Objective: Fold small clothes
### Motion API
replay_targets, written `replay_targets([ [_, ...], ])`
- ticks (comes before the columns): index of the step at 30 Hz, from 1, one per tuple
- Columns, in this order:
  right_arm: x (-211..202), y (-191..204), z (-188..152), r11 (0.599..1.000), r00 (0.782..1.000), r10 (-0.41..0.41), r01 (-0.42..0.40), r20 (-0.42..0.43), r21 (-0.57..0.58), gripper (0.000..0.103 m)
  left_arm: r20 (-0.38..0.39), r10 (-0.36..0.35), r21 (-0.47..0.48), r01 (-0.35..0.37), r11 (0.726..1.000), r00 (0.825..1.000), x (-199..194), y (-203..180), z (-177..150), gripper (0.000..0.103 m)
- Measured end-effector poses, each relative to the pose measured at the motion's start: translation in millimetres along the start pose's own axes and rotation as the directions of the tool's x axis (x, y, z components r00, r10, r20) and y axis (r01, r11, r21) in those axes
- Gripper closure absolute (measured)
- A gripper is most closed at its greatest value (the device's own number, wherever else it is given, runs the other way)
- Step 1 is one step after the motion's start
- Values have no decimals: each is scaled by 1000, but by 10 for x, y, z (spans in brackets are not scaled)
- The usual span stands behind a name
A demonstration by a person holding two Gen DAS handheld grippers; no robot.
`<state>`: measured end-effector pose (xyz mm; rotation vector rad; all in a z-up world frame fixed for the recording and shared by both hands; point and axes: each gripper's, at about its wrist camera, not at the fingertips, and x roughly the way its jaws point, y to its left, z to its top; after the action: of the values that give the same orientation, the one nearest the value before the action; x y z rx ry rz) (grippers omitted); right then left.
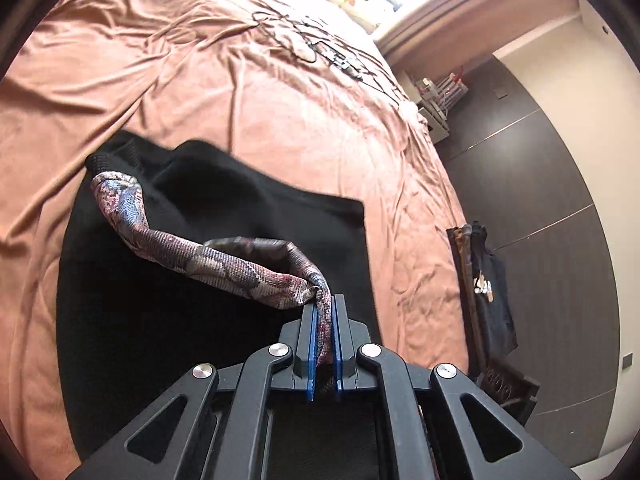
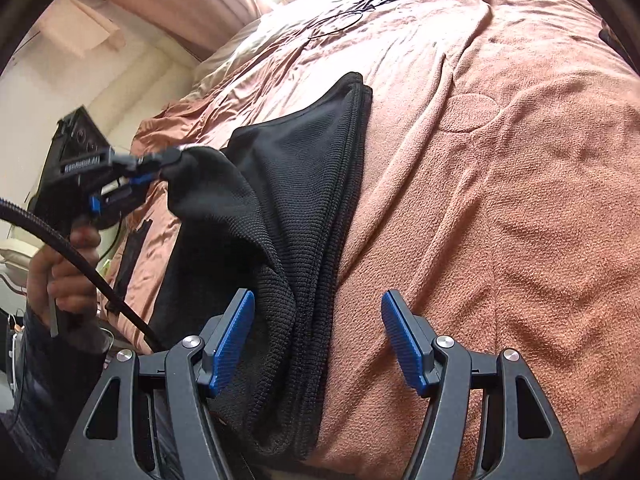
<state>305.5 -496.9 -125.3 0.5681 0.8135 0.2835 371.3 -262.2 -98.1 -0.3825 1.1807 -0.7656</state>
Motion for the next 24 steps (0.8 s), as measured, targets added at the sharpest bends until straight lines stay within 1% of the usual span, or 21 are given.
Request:
replay_targets([
  [7, 12, -93, 33, 998, 999, 36, -36, -3, 42, 39, -8, 9, 44, -9, 999, 1000, 231, -296, 391, 97],
  [15, 45, -163, 66, 995, 997, 70, -69, -16, 72, 39, -18, 23, 86, -21, 996, 1000, 567, -492, 661, 97],
  [19, 47, -191, 85, 993, 996, 85, -84, -10, 80, 39, -4, 54, 77, -53, 996, 999, 592, -482, 727, 97],
  [21, 56, -191, 88, 993, 996, 84, -83, -10, 82, 39, -4, 56, 65, -56, 996, 998, 570, -420, 730, 96],
  [24, 88, -166, 114, 995, 997, 72, -70, -15, 67, 39, -24, 93, 56, -91, 994, 995, 565, -297, 657, 96],
])
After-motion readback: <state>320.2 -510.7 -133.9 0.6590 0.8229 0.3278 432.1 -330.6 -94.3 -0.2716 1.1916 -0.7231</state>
